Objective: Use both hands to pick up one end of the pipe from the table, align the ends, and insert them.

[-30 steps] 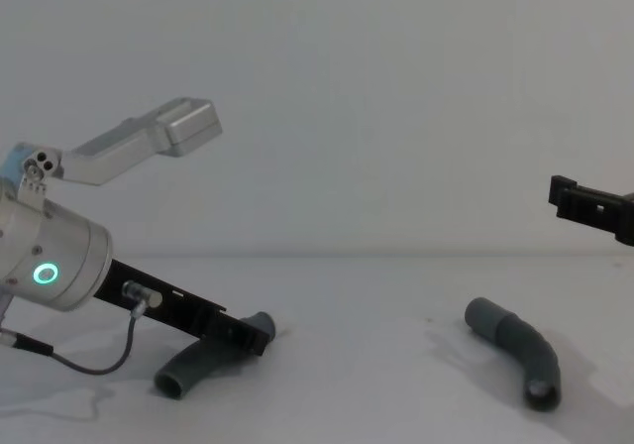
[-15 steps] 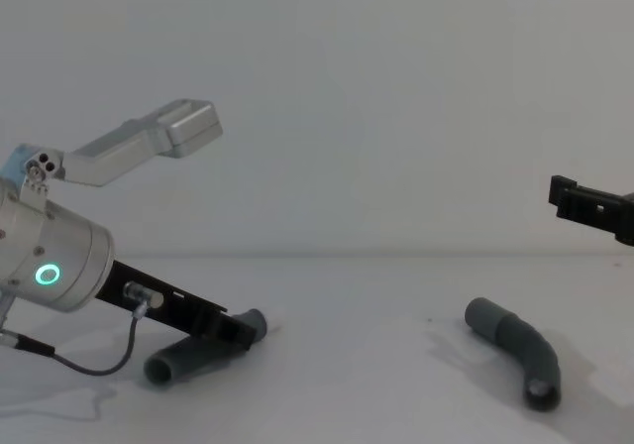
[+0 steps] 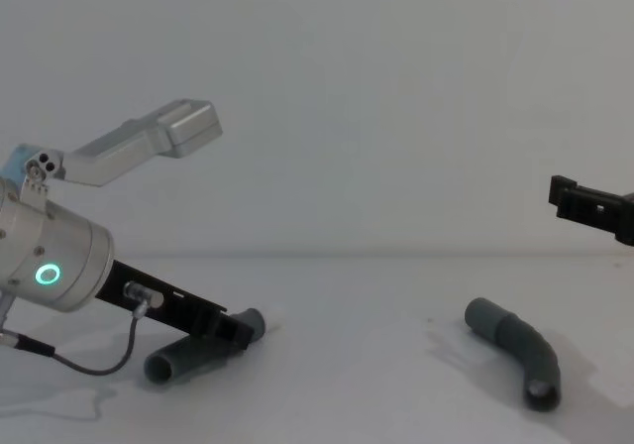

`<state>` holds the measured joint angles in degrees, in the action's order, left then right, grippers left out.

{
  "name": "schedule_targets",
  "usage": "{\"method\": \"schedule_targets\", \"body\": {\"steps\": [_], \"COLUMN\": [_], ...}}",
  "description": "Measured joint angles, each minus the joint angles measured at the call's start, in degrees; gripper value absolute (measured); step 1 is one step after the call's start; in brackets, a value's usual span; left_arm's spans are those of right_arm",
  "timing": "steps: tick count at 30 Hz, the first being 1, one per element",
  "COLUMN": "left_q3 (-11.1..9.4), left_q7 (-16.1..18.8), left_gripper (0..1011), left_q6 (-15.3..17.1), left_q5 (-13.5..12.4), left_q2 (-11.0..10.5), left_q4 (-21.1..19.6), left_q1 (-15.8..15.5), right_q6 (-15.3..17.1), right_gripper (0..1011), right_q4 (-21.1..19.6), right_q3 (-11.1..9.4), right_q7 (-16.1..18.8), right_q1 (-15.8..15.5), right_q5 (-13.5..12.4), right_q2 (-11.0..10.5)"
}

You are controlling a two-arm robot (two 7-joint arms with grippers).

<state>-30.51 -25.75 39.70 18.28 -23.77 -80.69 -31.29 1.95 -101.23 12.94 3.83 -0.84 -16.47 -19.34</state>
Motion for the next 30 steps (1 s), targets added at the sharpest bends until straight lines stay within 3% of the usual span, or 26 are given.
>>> {"method": "schedule_targets", "body": {"steps": [19,24,30], "left_q3": [0.0,0.0,0.0], "left_q7": [0.0,0.0,0.0], "left_gripper": [353,353,353], "left_q6": [0.0,0.0,0.0], "left_q5": [0.0,0.0,0.0], "left_q2": [0.0,0.0,0.0], "left_q4": [0.0,0.0,0.0], "left_q1": [0.0,0.0,0.0], "right_q6": [0.4,2.1,7.3], "right_gripper": [1001,1001,1001], "right_q4": [-0.1,-0.5,-1.5], "right_q3": [0.0,0.3,1.0], "right_q7": [0.1,0.8,2.2], "right_q1": [0.1,0.6,1.8], "right_q5": [0.0,0.0,-0.1], "right_q2": [-0.1,-0.5,-1.4]}}
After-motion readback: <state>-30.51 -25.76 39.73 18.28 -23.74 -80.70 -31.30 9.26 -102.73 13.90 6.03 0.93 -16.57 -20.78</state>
